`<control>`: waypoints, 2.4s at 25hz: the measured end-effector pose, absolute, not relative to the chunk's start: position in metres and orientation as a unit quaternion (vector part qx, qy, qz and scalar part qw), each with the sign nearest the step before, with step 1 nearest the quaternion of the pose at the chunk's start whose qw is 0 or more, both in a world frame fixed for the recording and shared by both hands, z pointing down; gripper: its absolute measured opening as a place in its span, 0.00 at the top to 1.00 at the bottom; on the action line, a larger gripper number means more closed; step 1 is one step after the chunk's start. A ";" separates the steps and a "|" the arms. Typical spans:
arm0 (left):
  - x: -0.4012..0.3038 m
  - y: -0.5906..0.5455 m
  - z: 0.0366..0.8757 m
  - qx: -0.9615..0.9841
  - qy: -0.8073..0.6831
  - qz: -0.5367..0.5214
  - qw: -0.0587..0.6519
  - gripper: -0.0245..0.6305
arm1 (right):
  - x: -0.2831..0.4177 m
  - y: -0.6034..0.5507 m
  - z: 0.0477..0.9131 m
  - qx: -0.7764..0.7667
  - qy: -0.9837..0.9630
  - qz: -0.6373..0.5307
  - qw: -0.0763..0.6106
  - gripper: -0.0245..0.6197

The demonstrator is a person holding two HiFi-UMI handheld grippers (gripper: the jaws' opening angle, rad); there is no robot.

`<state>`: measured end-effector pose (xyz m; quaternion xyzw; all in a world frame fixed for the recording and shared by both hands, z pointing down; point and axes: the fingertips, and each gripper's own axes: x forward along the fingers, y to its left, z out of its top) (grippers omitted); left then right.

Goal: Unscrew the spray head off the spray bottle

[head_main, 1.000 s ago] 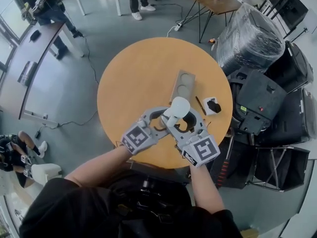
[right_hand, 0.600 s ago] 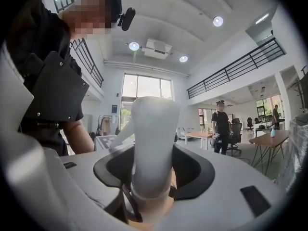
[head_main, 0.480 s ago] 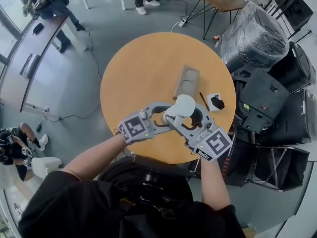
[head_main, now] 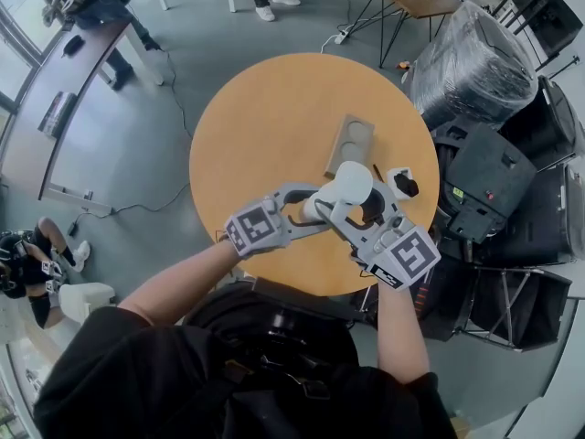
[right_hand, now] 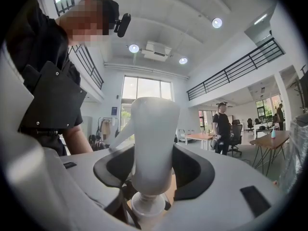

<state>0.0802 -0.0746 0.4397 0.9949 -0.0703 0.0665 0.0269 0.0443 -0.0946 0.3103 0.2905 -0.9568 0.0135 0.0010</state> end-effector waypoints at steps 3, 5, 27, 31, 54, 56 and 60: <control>0.078 -0.075 0.446 0.995 -0.070 0.069 0.028 0.49 | 0.045 -0.096 0.304 0.291 -0.957 0.015 -0.003 0.58; 0.076 -0.076 0.449 0.995 -0.071 0.071 0.027 0.49 | 0.045 -0.097 0.299 0.291 -0.957 0.014 -0.005 0.58; 0.048 -0.107 0.484 0.990 -0.121 0.062 0.034 0.49 | 0.068 -0.109 0.259 0.309 -0.950 0.011 -0.041 0.58; 0.041 -0.109 0.482 0.991 -0.129 0.042 0.013 0.49 | 0.077 -0.120 0.285 0.329 -0.944 0.029 -0.010 0.58; 0.030 -0.122 0.601 0.990 -0.133 0.045 0.018 0.49 | 0.088 -0.147 0.638 0.358 -0.856 0.284 0.241 0.58; 0.028 -0.127 0.617 0.990 -0.132 0.042 0.018 0.49 | 0.087 -0.150 0.666 0.362 -0.846 0.296 0.258 0.58; 0.024 -0.136 0.655 0.989 -0.139 0.036 0.035 0.49 | 0.084 -0.154 0.721 0.360 -0.832 0.318 0.277 0.58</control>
